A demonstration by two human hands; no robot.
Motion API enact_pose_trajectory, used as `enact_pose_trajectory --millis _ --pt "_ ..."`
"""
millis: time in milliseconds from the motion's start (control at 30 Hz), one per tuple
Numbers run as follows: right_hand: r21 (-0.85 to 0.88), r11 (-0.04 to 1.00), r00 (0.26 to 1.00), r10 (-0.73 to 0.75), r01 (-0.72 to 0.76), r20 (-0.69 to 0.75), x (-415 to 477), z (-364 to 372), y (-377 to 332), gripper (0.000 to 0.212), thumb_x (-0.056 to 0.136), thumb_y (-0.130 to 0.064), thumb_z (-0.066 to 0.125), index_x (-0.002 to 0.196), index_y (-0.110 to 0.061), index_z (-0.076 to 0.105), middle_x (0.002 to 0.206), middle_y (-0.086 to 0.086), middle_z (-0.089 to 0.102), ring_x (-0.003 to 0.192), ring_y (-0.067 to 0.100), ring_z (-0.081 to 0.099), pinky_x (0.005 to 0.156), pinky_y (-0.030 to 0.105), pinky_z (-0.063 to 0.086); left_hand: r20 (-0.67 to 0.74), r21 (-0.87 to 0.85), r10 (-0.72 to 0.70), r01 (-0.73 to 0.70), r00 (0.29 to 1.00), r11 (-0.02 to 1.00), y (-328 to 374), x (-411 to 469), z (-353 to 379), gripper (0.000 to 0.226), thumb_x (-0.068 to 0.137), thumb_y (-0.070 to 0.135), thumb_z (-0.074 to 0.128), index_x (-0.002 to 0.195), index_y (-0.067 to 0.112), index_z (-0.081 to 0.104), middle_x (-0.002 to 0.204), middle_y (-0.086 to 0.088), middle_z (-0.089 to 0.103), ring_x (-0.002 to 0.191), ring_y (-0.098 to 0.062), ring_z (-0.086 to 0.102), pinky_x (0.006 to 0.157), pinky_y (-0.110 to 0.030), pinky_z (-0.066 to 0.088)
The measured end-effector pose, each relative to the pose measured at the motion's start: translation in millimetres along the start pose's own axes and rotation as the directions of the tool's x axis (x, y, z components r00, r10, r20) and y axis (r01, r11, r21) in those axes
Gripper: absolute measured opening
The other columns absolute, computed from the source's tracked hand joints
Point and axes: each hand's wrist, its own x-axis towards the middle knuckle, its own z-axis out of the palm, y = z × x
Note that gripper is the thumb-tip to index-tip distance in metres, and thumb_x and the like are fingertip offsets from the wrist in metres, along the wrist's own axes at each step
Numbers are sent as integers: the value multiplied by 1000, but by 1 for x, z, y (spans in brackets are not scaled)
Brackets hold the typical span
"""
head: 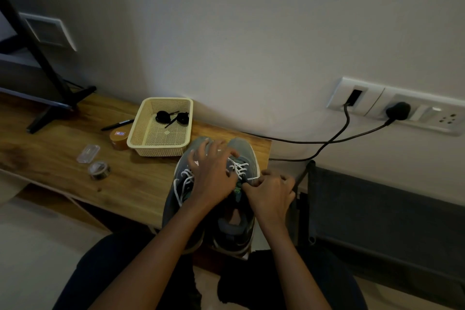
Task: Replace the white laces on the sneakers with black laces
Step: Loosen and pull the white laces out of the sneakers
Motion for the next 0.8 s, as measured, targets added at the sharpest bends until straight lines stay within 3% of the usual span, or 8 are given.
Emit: enact_pose_trajectory --millis 133,400,567,700,800 --pt "1 1000 1000 -8 8 4 0 1 1 27 80 -36 68 98 -16 73 132 -6 52 127 22 26 100 37 26 139 198 83 -110 987 974 0 -5 6 20 83 35 65 103 35 61 156 7 17 145 -24 -6 108 -46 -12" --pt "-16 1000 1000 -2 2 -25 0 1 1 25 82 -37 66 94 -17 74 123 -6 57 122 22 30 96 36 29 139 201 59 -87 988 976 -1 -5 15 12 95 33 50 101 29 60 152 10 27 145 -20 3 111 -46 -5" --pt "-43 999 998 19 -21 -64 1 7 2 27 81 -38 65 91 -14 72 112 -3 62 117 23 33 91 35 32 24 57 15 -16 1000 998 -5 -4 20 20 97 23 43 115 22 51 129 8 49 139 -15 19 109 -38 -1" --pt "-36 999 997 21 -24 -75 2 10 4 27 80 -38 66 89 -13 70 103 -1 63 115 22 35 90 36 34 10 32 19 -19 1000 999 -7 -5 22 12 97 18 40 104 22 48 116 9 53 137 -13 24 104 -31 -3" --pt "-19 999 996 31 -32 -82 1 10 4 26 80 -38 66 85 -14 69 98 0 63 113 22 36 88 35 34 23 34 30 -30 999 999 -6 -6 21 11 96 14 41 98 23 47 106 10 55 134 -14 31 109 -35 -5"
